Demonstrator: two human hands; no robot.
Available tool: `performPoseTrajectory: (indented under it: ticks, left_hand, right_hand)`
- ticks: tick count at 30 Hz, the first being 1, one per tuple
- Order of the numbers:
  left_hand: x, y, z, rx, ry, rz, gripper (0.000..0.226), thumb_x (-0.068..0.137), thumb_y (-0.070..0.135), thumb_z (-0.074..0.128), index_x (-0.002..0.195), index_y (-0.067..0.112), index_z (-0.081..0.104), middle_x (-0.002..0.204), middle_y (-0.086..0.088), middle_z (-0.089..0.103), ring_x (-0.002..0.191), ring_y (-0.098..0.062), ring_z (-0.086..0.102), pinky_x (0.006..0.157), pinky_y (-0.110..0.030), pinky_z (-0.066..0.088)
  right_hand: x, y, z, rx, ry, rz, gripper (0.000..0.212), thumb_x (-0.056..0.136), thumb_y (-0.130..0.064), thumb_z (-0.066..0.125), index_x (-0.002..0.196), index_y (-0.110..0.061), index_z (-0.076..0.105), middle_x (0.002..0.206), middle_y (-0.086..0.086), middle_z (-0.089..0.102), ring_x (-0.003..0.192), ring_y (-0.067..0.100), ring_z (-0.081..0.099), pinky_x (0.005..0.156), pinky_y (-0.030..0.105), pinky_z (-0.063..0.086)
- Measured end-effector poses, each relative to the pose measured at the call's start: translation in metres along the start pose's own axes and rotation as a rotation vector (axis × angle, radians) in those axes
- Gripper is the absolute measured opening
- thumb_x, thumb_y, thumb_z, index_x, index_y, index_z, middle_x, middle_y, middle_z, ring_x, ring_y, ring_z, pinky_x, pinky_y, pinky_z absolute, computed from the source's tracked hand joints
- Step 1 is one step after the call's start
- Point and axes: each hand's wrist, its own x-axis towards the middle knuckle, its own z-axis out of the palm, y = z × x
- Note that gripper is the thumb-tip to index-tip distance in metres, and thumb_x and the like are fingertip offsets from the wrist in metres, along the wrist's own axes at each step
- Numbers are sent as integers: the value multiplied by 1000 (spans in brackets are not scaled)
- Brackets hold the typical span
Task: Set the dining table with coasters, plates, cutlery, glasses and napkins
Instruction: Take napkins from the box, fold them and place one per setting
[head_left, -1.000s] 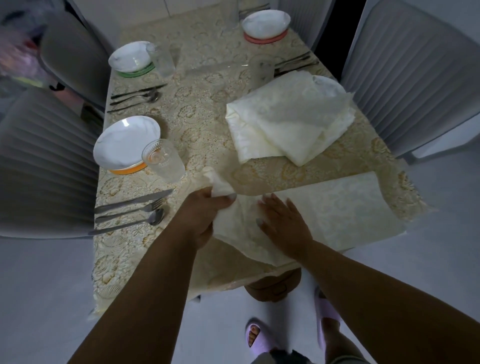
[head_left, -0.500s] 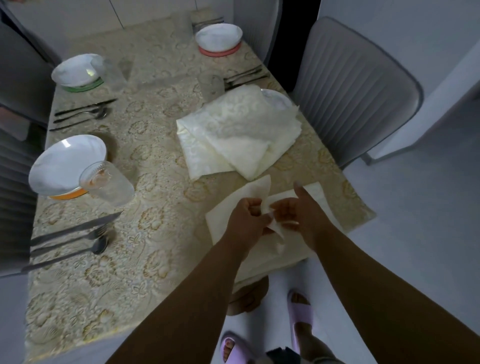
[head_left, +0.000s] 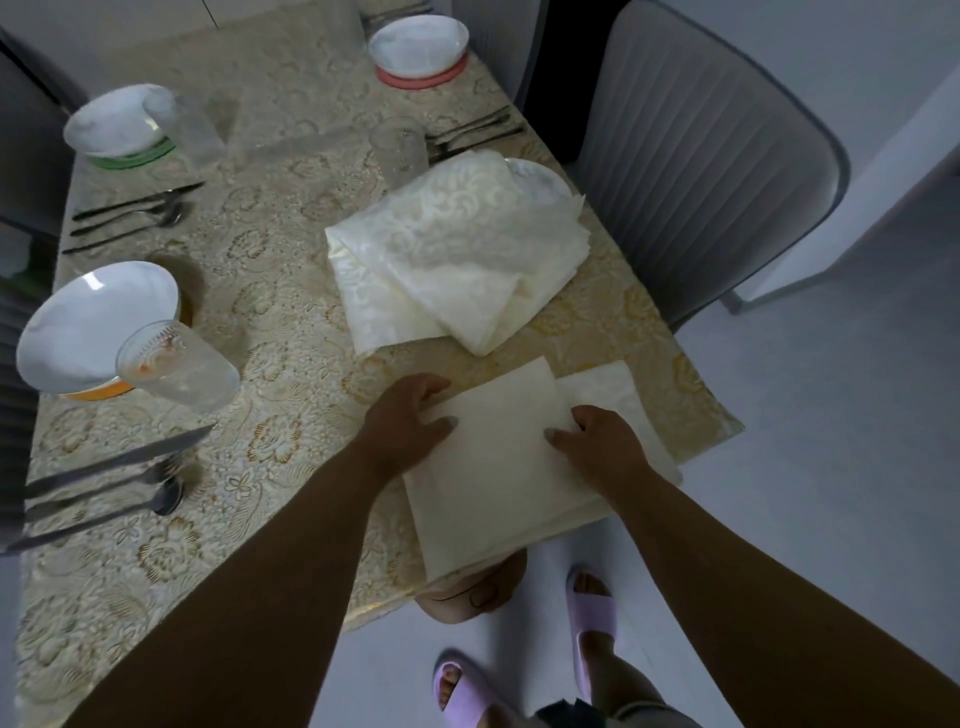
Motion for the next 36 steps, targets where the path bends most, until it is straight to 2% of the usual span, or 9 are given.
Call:
performPoseTrajectory:
  ticks: [2,4,8,13,16,20,26,32,36]
  left_hand:
    - [3,-1,0,6,-49,49,53,80,23,76,129,19,56,124,-1,54,111,-15,54,100,-36,44]
    - [7,2,-4,-11,-95,61,56,78,23,78,129,21,55,117,0,55,106,-15,54,96,-35,46]
    - [10,11,-15,-96,-218,-6,51,74,16,81,120,21,60,107,0,61,98,-16,60,86,-31,50]
    - [17,1,-23,62,-422,-57,29,73,31,79,92,12,66,95,-2,66,90,-19,62,79,-35,51]
    - [21,1,-24,178,-387,-14,16,81,27,74,85,17,62,85,4,60,83,-16,57,66,-25,42]
    - [22,4,-18,176,-307,50,13,86,25,69,83,13,67,81,-1,64,76,-14,58,65,-25,42]
    - [29,5,-10,295,-276,123,26,89,34,63,66,32,51,71,10,54,66,-4,48,58,-24,34]
    - [28,9,-1,284,-189,84,25,83,39,69,68,29,52,73,7,57,71,-13,53,59,-27,35]
    - [29,15,3,373,-178,54,24,83,44,66,72,28,52,80,6,54,79,-16,54,64,-29,38]
  right_hand:
    - [-3,1,-3,37,4,-9,21,93,-38,54,94,-18,54,87,0,54,86,21,54,70,28,38]
    - [-4,1,-4,59,-5,-6,26,94,-39,52,110,-18,54,97,1,54,93,22,54,77,29,37]
    - [-4,3,-3,49,-12,-6,20,95,-35,50,84,-19,43,84,-2,50,84,20,52,73,31,38]
    - [-2,12,-12,51,56,87,29,95,-32,50,70,-22,39,79,-2,48,84,22,50,71,29,34]
    - [-3,23,-21,-12,130,155,31,96,-35,47,109,-10,59,108,8,59,103,26,55,77,28,36]
    - [-7,34,-28,-24,196,219,36,97,-34,44,125,-13,54,122,8,58,113,26,54,85,31,39]
    - [-8,39,-29,-148,254,200,29,99,-31,38,114,-11,53,111,8,60,102,27,58,74,29,36]
    - [-7,39,-28,-211,292,201,32,100,-25,36,124,-8,49,116,11,58,106,30,58,80,33,42]
    - [-8,38,-27,-318,353,190,29,98,-26,40,119,-9,50,112,11,52,102,29,55,73,34,41]
